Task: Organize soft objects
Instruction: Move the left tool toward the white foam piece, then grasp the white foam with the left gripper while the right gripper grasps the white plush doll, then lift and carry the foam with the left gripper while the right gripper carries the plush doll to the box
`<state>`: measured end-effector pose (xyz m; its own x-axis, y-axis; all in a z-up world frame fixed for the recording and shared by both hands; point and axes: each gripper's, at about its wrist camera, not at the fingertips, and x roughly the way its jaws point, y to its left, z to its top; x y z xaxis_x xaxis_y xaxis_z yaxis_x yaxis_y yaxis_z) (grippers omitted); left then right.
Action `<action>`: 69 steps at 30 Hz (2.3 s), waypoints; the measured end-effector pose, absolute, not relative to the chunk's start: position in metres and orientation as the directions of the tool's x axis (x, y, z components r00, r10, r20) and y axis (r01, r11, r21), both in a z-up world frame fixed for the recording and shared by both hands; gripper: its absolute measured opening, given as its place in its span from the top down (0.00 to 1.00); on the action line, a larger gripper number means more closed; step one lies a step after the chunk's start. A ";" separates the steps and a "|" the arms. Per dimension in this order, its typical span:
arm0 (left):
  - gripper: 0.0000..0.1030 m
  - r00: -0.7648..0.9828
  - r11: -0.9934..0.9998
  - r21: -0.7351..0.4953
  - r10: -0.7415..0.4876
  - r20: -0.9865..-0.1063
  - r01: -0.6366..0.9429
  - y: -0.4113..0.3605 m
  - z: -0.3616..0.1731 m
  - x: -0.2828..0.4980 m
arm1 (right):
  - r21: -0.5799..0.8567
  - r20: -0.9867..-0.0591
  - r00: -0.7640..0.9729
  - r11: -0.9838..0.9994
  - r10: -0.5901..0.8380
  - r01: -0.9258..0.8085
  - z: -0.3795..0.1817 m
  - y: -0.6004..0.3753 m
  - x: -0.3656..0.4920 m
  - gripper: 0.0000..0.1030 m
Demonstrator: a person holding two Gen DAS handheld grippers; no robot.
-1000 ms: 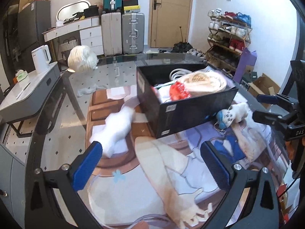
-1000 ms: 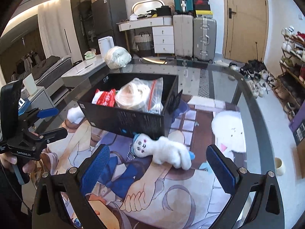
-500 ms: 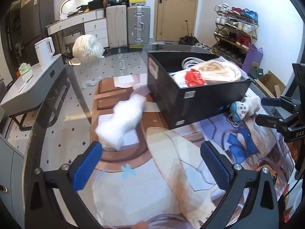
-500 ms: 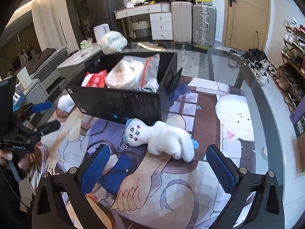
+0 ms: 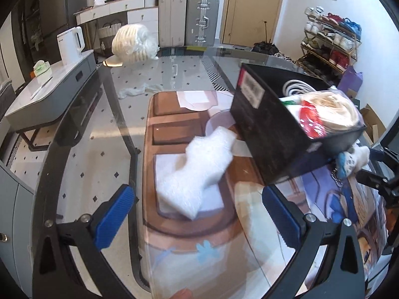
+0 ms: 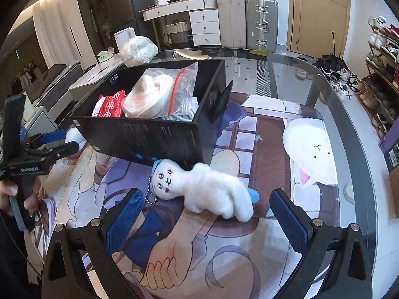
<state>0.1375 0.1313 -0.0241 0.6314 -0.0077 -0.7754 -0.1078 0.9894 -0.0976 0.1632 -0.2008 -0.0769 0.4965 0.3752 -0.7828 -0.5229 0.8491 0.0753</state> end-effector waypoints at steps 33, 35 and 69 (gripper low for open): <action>0.68 0.626 0.999 -0.043 -0.032 -0.779 -0.002 0.112 -0.025 0.150 | 0.026 -0.806 0.491 0.849 0.330 -0.528 -0.088 -0.168 0.176 0.01; 0.68 0.627 0.999 -0.051 -0.035 -0.778 -0.007 0.112 -0.025 0.146 | 0.027 -0.804 0.491 0.846 0.335 -0.533 -0.088 -0.169 0.175 0.01; 0.68 0.706 0.993 -0.114 -0.072 -0.705 -0.013 0.086 0.009 0.080 | 0.122 -0.784 0.439 0.802 0.439 -0.584 -0.078 -0.208 0.119 0.75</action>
